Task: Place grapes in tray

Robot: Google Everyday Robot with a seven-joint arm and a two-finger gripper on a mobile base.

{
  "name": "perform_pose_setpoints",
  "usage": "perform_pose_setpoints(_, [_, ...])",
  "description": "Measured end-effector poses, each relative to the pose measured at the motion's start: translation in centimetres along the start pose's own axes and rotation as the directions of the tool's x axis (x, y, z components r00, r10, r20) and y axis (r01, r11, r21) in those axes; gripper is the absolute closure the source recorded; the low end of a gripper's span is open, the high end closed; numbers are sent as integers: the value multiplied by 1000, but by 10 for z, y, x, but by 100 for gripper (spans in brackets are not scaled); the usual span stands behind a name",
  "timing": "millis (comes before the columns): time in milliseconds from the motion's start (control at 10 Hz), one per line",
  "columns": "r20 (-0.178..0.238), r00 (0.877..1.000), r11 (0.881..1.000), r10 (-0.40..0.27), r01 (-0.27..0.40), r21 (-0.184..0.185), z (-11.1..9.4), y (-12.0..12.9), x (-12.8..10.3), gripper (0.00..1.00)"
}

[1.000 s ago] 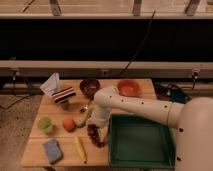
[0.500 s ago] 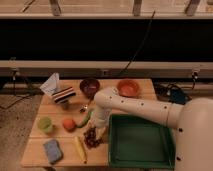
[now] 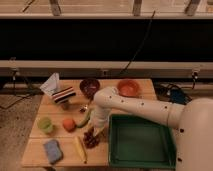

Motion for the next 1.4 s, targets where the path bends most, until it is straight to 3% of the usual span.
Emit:
perform_pose_setpoints(200, [0,1000,999,-5,5,53,-26,-12,-8,100])
perform_pose_setpoints(500, [-8,1000,989,-22,22,148,-84,-26,-18,100])
perform_pose_setpoints(800, [-33,999,975,-34,41,217,-139,-23,-21,100])
perform_pose_setpoints(1100, [-58,998,969,-2,16,248,-167,7,3,100])
perform_pose_setpoints(1400, [-75,995,968,62,-41,248,-179,42,34,100])
